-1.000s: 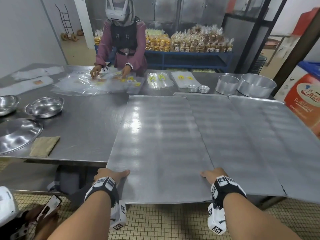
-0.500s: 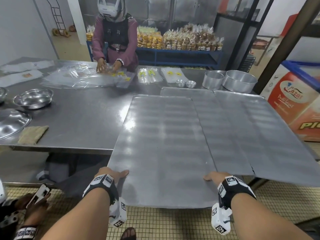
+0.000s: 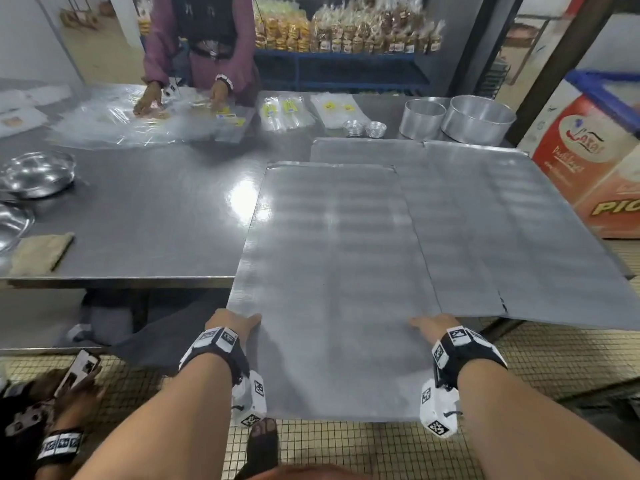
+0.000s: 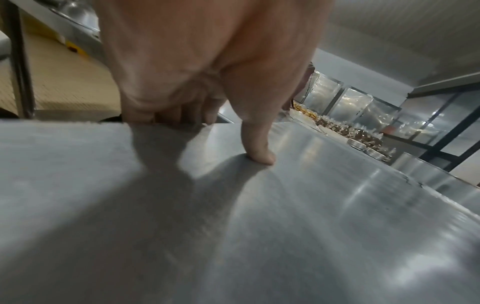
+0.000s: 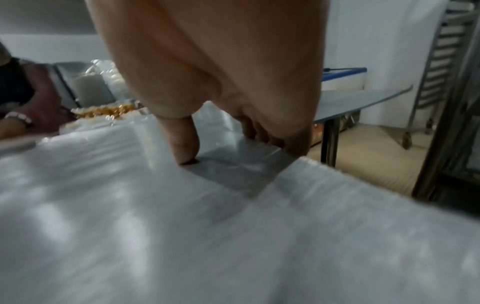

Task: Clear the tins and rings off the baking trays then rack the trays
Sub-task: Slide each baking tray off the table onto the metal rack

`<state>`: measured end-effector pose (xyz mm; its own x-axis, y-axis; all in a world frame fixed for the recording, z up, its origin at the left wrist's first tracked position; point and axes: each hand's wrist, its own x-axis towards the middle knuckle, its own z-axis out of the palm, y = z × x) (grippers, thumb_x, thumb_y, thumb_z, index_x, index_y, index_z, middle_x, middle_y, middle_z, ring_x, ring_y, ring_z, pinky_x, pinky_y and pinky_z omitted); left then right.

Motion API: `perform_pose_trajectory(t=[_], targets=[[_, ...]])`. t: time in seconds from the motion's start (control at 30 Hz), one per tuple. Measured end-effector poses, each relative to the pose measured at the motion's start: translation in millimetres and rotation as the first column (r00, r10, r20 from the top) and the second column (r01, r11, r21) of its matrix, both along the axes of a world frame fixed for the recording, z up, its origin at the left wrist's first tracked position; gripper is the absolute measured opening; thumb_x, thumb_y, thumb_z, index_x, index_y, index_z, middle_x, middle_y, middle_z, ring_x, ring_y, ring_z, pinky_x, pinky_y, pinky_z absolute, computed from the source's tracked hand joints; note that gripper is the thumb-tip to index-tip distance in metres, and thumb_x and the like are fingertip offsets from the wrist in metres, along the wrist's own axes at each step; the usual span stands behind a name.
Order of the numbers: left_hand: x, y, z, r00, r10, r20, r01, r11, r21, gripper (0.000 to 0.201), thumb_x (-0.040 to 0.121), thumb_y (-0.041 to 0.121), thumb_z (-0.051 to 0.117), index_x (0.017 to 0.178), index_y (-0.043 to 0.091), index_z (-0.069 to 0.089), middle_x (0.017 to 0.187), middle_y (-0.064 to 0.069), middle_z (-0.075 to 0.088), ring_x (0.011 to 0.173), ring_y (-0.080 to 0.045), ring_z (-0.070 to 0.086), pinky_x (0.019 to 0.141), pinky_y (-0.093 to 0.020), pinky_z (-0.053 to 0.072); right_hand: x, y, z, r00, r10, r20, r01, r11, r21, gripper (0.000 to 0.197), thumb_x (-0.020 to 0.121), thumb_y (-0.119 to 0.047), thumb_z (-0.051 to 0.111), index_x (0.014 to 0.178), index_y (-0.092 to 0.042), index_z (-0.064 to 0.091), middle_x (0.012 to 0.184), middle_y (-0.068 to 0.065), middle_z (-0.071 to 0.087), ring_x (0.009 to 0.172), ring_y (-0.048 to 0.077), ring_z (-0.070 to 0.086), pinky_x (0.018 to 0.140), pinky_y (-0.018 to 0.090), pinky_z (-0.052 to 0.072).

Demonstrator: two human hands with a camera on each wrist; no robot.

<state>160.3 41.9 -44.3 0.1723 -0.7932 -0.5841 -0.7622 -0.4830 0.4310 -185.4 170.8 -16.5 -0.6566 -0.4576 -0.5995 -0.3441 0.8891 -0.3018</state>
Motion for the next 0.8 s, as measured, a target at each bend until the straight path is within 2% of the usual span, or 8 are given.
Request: perform_pose_trajectory(t=[0.1, 0.2, 0.27, 0.33, 0.43, 0.6, 0.73, 0.8], targets=[[8.5, -3.3, 0.5, 0.997, 0.069, -0.018, -0.068, 0.995, 0.069, 0.055, 0.074, 0.043, 0.084, 0.106, 0.002, 0.068, 0.101, -0.016, 0.072, 0.088, -0.034, 0.069, 0.087, -0.039, 0.056, 0.5, 1.8, -1.9, 0.998, 0.022, 0.055, -0.024, 0.999, 0.043, 0.049, 0.094, -0.036, 0.061, 0.126, 0.001, 0.061, 0.134, 0.016, 0.058, 0.123, 0.028, 0.056, 0.094, 0.027, 0.042], [27.3, -6.7, 7.8, 0.999, -0.035, 0.005, 0.033, 0.979, 0.2, 0.05, 0.067, 0.053, 0.087, 0.08, 0.01, 0.065, 0.08, -0.009, 0.07, 0.073, -0.027, 0.071, 0.073, -0.035, 0.059, -4.4, 11.9, 1.6, 0.985, 0.057, 0.163, -0.074, 0.992, 0.102, 0.097, 0.062, -0.068, 0.077, 0.133, -0.006, 0.057, 0.139, 0.007, 0.055, 0.127, 0.023, 0.053, 0.09, 0.022, 0.04], [31.2, -5.6, 12.2, 0.999, -0.049, 0.016, 0.044, 0.97, 0.241, 0.055, 0.064, 0.058, 0.088, 0.08, 0.012, 0.062, 0.077, -0.005, 0.067, 0.072, -0.024, 0.069, 0.069, -0.031, 0.057, -7.1, 15.3, 1.4, 0.991, 0.026, 0.133, -0.039, 0.994, 0.098, 0.078, 0.075, -0.049, 0.078, 0.134, -0.003, 0.055, 0.134, 0.012, 0.057, 0.124, 0.027, 0.054, 0.084, 0.022, 0.039], [26.4, -4.2, 11.1, 1.0, 0.009, -0.012, -0.007, 0.984, 0.176, 0.055, 0.062, 0.058, 0.086, 0.079, 0.013, 0.06, 0.078, -0.007, 0.067, 0.075, -0.027, 0.069, 0.076, -0.035, 0.058, -5.3, 12.6, 0.5, 0.992, -0.044, 0.121, 0.041, 0.999, 0.026, 0.067, 0.076, -0.035, 0.081, 0.127, 0.003, 0.058, 0.109, 0.016, 0.065, 0.098, 0.031, 0.063, 0.075, 0.029, 0.046], [22.7, -9.2, -6.7, 0.985, 0.146, -0.097, -0.14, 0.988, 0.064, 0.07, 0.046, 0.061, 0.083, 0.094, 0.013, 0.069, 0.082, -0.01, 0.075, 0.075, -0.034, 0.073, 0.083, -0.046, 0.06, 3.7, 6.7, -5.1, 0.979, -0.169, 0.116, 0.181, 0.978, -0.101, 0.075, 0.075, -0.043, 0.08, 0.129, 0.003, 0.056, 0.118, 0.018, 0.065, 0.103, 0.034, 0.065, 0.088, 0.036, 0.051], [20.7, -8.0, -6.3, 0.954, 0.255, -0.154, -0.25, 0.967, 0.052, 0.066, 0.068, 0.044, 0.089, 0.115, 0.002, 0.067, 0.101, -0.018, 0.072, 0.09, -0.039, 0.069, 0.091, -0.044, 0.056, 15.2, 10.7, -4.9, 0.929, -0.341, 0.14, 0.357, 0.927, -0.111, 0.067, 0.083, -0.036, 0.076, 0.129, 0.007, 0.051, 0.124, 0.023, 0.061, 0.111, 0.036, 0.06, 0.093, 0.037, 0.045], [17.1, -9.5, -4.4, 0.947, 0.251, -0.201, -0.251, 0.968, 0.024, 0.056, 0.084, 0.029, 0.081, 0.124, -0.006, 0.063, 0.127, -0.024, 0.065, 0.118, -0.038, 0.062, 0.082, -0.036, 0.046, 19.2, 10.9, 2.8, 0.876, -0.45, 0.174, 0.472, 0.874, -0.112, 0.076, 0.078, -0.032, 0.081, 0.134, 0.007, 0.047, 0.128, 0.022, 0.059, 0.112, 0.035, 0.06, 0.095, 0.04, 0.047], [14.3, -11.2, -0.2, 0.935, 0.264, -0.235, -0.273, 0.962, -0.006, 0.054, 0.083, 0.027, 0.081, 0.122, -0.006, 0.064, 0.122, -0.023, 0.067, 0.113, -0.038, 0.064, 0.084, -0.038, 0.048, 23.5, 10.6, 3.6, 0.846, -0.503, 0.178, 0.528, 0.838, -0.142, 0.073, 0.076, -0.03, 0.083, 0.129, 0.008, 0.051, 0.124, 0.021, 0.062, 0.109, 0.034, 0.062, 0.094, 0.038, 0.048]])
